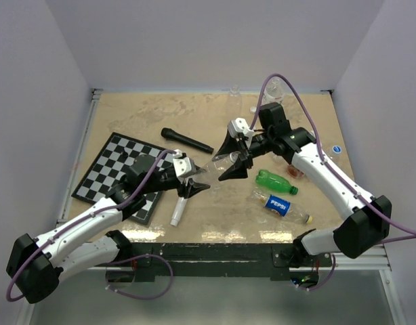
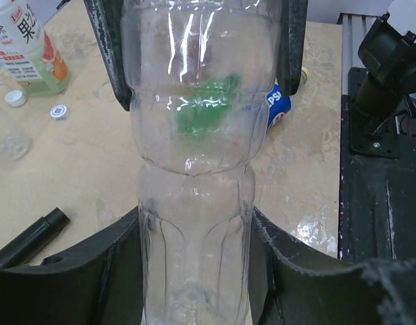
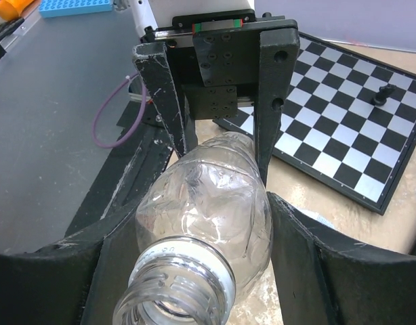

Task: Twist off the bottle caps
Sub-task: Place the plastic bottle at the corner of the board.

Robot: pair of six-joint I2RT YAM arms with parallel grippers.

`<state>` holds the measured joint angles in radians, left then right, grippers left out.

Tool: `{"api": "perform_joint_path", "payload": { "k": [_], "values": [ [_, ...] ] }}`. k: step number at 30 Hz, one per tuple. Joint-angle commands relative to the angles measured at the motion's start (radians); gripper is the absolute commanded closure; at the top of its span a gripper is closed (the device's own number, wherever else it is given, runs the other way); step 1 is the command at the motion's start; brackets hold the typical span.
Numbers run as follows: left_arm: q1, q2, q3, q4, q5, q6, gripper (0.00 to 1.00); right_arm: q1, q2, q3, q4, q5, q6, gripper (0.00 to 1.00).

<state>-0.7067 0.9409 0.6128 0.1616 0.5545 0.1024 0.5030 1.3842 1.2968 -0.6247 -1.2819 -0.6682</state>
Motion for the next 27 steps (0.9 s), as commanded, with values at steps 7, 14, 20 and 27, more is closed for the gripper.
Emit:
{"api": "perform_joint_path", "payload": {
  "k": [7, 14, 20, 27],
  "values": [
    [0.012, -0.028, 0.002, 0.069, -0.051, -0.056, 0.3, -0.004, -0.037, 0.009, 0.06, 0.027, 0.053, 0.87],
    [0.012, -0.056, 0.008, 0.043, -0.103, -0.052, 0.0, -0.053, -0.051, 0.006, 0.091, 0.044, 0.099, 0.9],
    [0.012, -0.148, 0.039, -0.046, -0.29, 0.011, 0.0, -0.171, -0.073, 0.044, 0.05, 0.238, 0.124, 0.9],
    [0.013, -0.229, 0.015, -0.083, -0.531, 0.045, 0.0, -0.378, -0.04, 0.171, -0.108, 0.547, 0.137, 0.89]
  ]
}}
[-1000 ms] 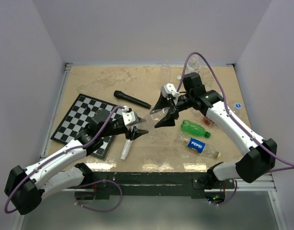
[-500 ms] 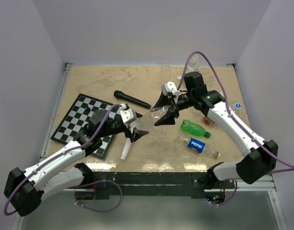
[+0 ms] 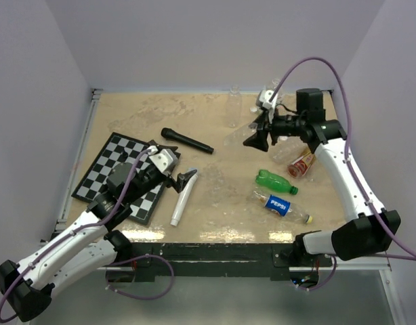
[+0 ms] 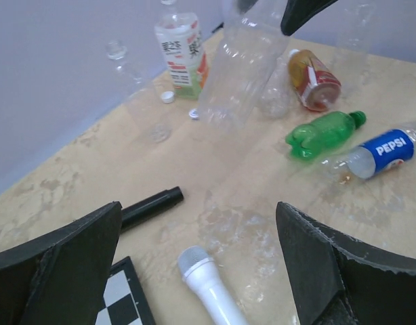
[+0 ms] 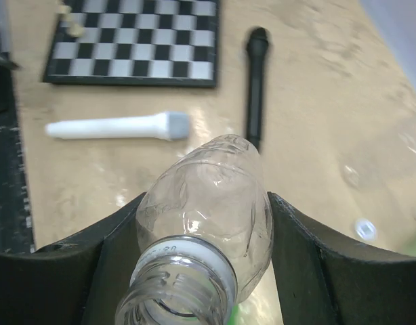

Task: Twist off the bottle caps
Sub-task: Place the plastic bottle at the corner of the board.

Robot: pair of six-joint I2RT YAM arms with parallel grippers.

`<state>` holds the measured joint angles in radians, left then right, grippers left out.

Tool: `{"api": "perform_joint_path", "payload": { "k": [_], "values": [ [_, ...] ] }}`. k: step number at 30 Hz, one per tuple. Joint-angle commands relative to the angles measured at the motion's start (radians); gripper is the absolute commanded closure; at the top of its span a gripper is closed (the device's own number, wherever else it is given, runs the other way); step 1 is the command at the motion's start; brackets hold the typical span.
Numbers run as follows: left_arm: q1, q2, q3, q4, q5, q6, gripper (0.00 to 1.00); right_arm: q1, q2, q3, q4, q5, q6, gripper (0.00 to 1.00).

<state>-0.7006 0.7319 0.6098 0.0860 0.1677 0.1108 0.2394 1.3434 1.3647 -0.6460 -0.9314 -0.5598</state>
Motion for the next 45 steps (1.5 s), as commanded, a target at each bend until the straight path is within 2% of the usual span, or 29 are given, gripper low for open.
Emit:
{"api": "perform_joint_path", "payload": {
  "k": [1, 7, 15, 21, 30, 39, 45],
  "values": [
    [0.006, -0.017, 0.018, -0.011, -0.145, 0.036, 0.0, -0.147, 0.011, 0.132, -0.108, 0.232, 0.025, 0.89],
    [0.007, 0.014, 0.039, -0.04, -0.113, 0.035, 0.0, -0.287, 0.115, 0.25, -0.182, 0.393, 0.015, 0.87],
    [0.006, 0.018, 0.039, -0.042, -0.102, 0.035, 0.0, -0.364, 0.282, 0.306, -0.003, 0.551, 0.133, 0.85],
    [0.006, 0.026, 0.038, -0.043, -0.102, 0.04, 0.0, -0.373, 0.456, 0.411, 0.078, 0.551, 0.215, 0.84],
    [0.007, 0.037, 0.036, -0.048, -0.117, 0.049, 0.0, -0.376, 0.677, 0.603, 0.071, 0.579, 0.288, 0.8],
    [0.007, 0.044, 0.036, -0.048, -0.12, 0.052, 0.0, -0.381, 0.795, 0.705, 0.023, 0.568, 0.305, 0.74],
    [0.006, 0.047, 0.034, -0.048, -0.12, 0.052, 0.0, -0.384, 0.83, 0.738, -0.009, 0.572, 0.305, 0.65]
  ]
}}
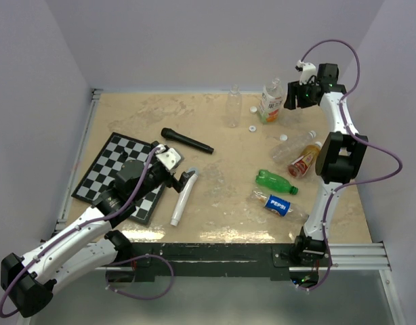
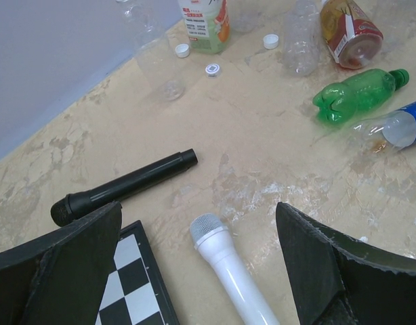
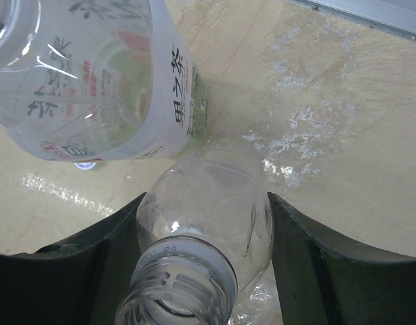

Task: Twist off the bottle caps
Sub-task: Place the plastic bottle at the corner of the board.

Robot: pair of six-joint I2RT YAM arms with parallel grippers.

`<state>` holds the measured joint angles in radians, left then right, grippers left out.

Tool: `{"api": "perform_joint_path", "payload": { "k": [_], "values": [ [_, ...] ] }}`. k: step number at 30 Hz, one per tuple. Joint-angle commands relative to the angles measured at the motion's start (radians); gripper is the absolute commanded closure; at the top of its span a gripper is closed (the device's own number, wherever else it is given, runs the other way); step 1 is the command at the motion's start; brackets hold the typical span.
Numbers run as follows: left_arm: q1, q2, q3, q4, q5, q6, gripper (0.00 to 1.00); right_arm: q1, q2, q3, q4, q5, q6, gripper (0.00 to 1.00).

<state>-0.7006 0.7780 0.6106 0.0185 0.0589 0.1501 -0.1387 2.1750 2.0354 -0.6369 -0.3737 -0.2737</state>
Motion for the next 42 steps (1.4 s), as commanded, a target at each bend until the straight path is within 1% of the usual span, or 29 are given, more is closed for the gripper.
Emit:
{"api": "perform_joint_path", "payload": {
  "k": [1, 8, 15, 18, 21, 28, 37, 42],
  "values": [
    [0.007, 0.003, 0.034, 0.02, -0.011, 0.012, 0.0, -0.006, 0.005, 0.072, -0.024, 0.016, 0.018, 0.65],
    [0.007, 0.003, 0.035, 0.02, -0.011, 0.012, 0.0, -0.006, 0.029, 0.097, -0.052, 0.012, 0.014, 0.54],
    [0.007, 0.003, 0.034, 0.02, -0.008, 0.012, 0.0, -0.007, 0.055, 0.117, -0.072, 0.012, 0.016, 0.47],
    [0.007, 0.003, 0.034, 0.02, -0.01, 0.011, 0.0, -0.006, 0.054, 0.12, -0.072, 0.009, 0.014, 0.39],
    [0.007, 0.001, 0.035, 0.02, -0.008, 0.012, 0.0, -0.007, 0.052, 0.123, -0.072, 0.009, 0.014, 0.36],
    [0.007, 0.0, 0.034, 0.02, -0.01, 0.011, 0.0, -0.006, 0.054, 0.134, -0.07, 0.006, 0.011, 0.26],
    [0.007, 0.001, 0.035, 0.02, -0.013, 0.011, 0.0, -0.009, 0.052, 0.14, -0.064, 0.004, 0.014, 0.23],
    [0.007, 0.001, 0.034, 0.02, -0.013, 0.012, 0.0, -0.007, 0.051, 0.141, -0.064, -0.001, 0.014, 0.23]
  ]
}}
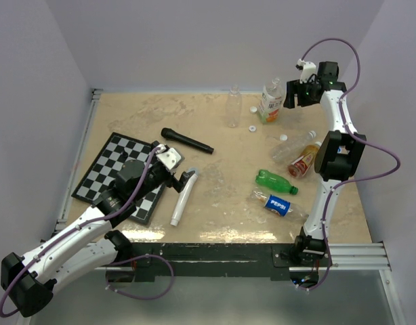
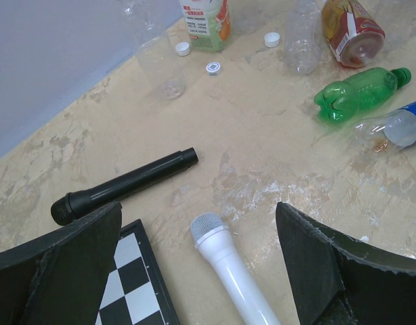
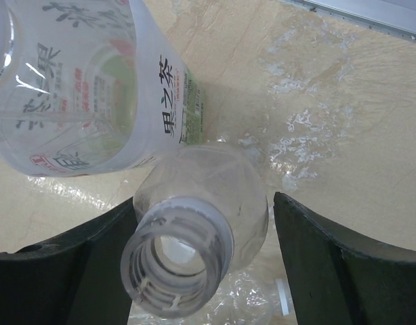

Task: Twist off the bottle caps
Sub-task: Place the plastic bottle at the corner of the board.

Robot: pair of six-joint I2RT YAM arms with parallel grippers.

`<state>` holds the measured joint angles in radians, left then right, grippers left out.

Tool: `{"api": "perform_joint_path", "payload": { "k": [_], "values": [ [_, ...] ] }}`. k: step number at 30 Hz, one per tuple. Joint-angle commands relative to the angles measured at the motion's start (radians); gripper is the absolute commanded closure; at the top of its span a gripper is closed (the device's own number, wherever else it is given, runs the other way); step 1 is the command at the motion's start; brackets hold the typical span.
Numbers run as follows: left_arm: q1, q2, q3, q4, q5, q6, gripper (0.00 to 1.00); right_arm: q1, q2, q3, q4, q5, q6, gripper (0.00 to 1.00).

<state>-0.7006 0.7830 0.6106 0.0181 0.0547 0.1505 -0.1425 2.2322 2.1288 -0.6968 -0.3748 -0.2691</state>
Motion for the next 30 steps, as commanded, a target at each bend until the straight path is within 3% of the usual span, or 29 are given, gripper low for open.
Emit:
{"api": "perform_joint_path", "payload": {
  "k": [1, 4, 5, 7, 22, 30],
  "values": [
    [0.007, -0.004, 0.034, 0.02, -0.009, 0.012, 0.0, -0.005, -0.008, 0.048, -0.006, 0.001, 0.007, 0.23],
    [0.007, -0.005, 0.034, 0.019, -0.009, 0.011, 0.0, -0.003, -0.025, 0.034, -0.004, -0.006, -0.002, 0.21],
    [0.007, -0.005, 0.034, 0.02, -0.01, 0.012, 0.0, -0.002, -0.037, 0.025, -0.003, -0.01, -0.01, 0.1],
    [0.007, -0.005, 0.034, 0.019, -0.01, 0.014, 0.0, -0.005, -0.066, -0.001, 0.008, -0.016, -0.015, 0.02],
    [0.007, -0.018, 0.035, 0.017, -0.01, 0.009, 0.0, -0.003, -0.29, -0.173, 0.046, -0.009, -0.059, 0.02],
    [0.007, -0.022, 0.035, 0.017, -0.004, 0.001, 0.0, -0.003, -0.554, -0.406, 0.08, -0.021, -0.1, 0.02]
  ]
}}
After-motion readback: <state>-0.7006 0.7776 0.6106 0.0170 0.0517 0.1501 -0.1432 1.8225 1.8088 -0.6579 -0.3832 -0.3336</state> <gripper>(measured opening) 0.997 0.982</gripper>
